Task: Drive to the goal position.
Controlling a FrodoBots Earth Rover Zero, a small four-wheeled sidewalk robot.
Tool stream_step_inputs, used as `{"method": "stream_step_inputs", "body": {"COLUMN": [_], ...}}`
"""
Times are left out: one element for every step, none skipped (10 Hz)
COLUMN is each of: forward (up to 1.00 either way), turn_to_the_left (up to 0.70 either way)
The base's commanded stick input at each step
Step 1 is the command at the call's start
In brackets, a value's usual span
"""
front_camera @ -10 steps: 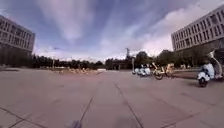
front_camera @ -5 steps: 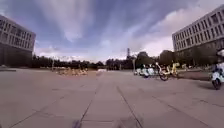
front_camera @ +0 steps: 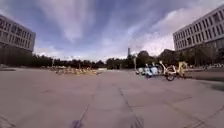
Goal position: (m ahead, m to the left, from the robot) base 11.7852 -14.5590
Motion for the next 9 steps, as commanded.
{"method": "stream_step_inputs", "body": {"forward": [1.00,1.00,1.00,1.00,1.00,1.00,1.00,1.00,1.00], "turn_to_the_left": [0.00,0.00,0.00,0.00,0.00,0.00,0.00,0.00,0.00]}}
